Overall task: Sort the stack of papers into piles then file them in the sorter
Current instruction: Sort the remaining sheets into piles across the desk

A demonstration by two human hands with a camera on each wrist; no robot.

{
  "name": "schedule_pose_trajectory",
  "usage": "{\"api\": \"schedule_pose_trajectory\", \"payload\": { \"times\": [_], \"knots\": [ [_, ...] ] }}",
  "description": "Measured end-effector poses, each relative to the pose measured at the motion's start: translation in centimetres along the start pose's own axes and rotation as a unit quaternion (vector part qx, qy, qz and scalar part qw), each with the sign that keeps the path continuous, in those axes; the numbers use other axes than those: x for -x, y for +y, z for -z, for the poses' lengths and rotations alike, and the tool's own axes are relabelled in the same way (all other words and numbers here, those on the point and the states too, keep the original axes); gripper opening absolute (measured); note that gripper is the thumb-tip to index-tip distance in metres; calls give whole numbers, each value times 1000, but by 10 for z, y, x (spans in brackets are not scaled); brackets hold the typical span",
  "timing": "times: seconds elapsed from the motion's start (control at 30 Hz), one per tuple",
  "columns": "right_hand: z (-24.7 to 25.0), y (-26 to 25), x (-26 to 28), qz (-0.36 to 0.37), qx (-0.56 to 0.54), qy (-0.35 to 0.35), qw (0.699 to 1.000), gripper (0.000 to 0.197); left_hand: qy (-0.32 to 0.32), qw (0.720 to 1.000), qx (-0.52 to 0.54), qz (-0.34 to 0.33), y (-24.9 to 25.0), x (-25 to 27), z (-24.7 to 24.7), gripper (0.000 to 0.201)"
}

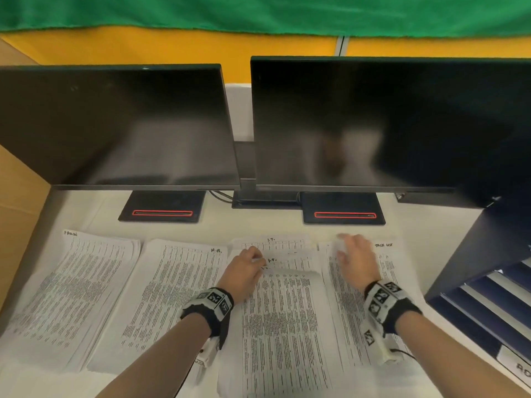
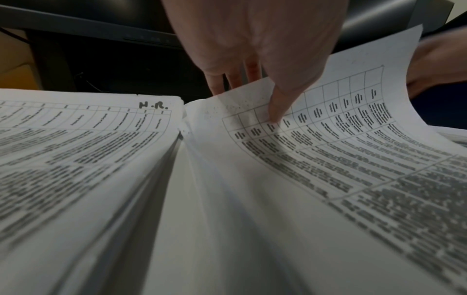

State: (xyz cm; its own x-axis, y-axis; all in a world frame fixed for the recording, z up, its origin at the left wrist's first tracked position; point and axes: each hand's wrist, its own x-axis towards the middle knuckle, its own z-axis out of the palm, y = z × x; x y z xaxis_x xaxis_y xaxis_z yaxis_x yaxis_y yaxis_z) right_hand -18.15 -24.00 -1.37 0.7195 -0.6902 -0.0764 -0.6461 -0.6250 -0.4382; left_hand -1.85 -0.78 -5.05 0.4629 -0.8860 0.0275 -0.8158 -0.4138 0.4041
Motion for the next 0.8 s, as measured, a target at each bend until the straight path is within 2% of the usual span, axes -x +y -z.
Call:
{"api": "schedule_pose_trajectory", "payload": {
  "times": [0.07,0.1,0.23,0.33,0.47,0.53,0.63,0.7,0.8],
  "knots": [
    [-19,-21,8,60,-28,-83,994,32,5,1000,6,-2,1,0,2,25],
    [-25,-27,9,63,-28,-93,993,29,9,1000,8,-3,2,1,4,24],
    [-28,-32,5,63,-27,-37,997,14,16,1000,11,-4,0,5,7,20],
    [-27,-29,8,78,-26,-15,997,15,19,1000,12,-6,-2,5,5,19],
    [-24,-29,13,45,-101,-49,993,18,21,1000,19,-8,1,2,3,19],
    [-23,-31,15,32,-113,-69,991,12,15,1000,20,-4,3,1,3,20],
    [-22,-32,19,30,-140,-65,988,17,8,1000,16,0,5,1,5,21],
    [-20,-31,21,25,-164,-59,984,8,12,1000,12,-5,6,1,5,20],
    [-19,-27,28,54,-192,-94,975,11,12,1000,2,-11,6,1,5,20]
  ]
}}
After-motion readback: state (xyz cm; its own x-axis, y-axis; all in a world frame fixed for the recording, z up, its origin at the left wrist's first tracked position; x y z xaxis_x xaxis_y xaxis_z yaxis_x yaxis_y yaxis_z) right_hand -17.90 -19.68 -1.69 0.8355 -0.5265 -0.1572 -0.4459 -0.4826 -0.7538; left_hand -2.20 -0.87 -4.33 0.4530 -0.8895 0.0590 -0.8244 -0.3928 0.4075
